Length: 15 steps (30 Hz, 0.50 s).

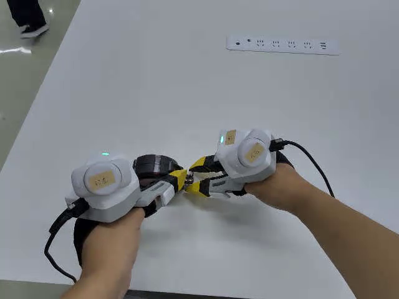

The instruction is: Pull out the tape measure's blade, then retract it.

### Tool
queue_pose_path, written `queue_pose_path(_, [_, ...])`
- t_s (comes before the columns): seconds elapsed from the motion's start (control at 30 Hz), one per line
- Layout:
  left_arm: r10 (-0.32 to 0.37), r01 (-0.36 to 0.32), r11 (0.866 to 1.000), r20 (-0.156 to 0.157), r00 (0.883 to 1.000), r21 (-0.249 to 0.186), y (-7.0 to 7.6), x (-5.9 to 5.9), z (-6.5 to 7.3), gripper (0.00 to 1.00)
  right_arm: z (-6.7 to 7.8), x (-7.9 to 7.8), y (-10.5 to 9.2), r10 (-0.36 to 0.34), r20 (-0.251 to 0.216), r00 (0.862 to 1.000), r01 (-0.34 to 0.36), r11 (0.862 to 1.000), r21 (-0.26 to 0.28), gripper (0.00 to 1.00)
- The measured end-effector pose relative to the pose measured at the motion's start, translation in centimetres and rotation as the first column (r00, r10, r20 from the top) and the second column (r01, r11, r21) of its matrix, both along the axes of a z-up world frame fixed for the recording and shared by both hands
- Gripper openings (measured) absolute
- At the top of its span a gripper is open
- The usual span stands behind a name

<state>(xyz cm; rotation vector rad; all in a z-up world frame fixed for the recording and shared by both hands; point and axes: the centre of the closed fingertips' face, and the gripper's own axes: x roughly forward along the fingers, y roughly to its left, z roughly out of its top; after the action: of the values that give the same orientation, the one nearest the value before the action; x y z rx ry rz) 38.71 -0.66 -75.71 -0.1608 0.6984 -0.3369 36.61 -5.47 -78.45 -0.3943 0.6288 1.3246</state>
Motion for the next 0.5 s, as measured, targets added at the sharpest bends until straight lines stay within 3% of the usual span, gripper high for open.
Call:
queue_pose_path(0.3, [-0.036,0.036,0.999,0.035,0.999,0.003,0.5,0.2,0.7,0.61,1.0,-0.2,-0.9,-0.048,0.004,0.999,0.048,0.998,0.028,0.26])
queue_pose_path(0.5, [-0.067,0.067,0.998,0.057,0.996,-0.006,1.2,-0.2,1.1,0.65,1.7,-0.3,-1.7,-0.09,0.011,0.996,0.089,0.995,0.05,0.32])
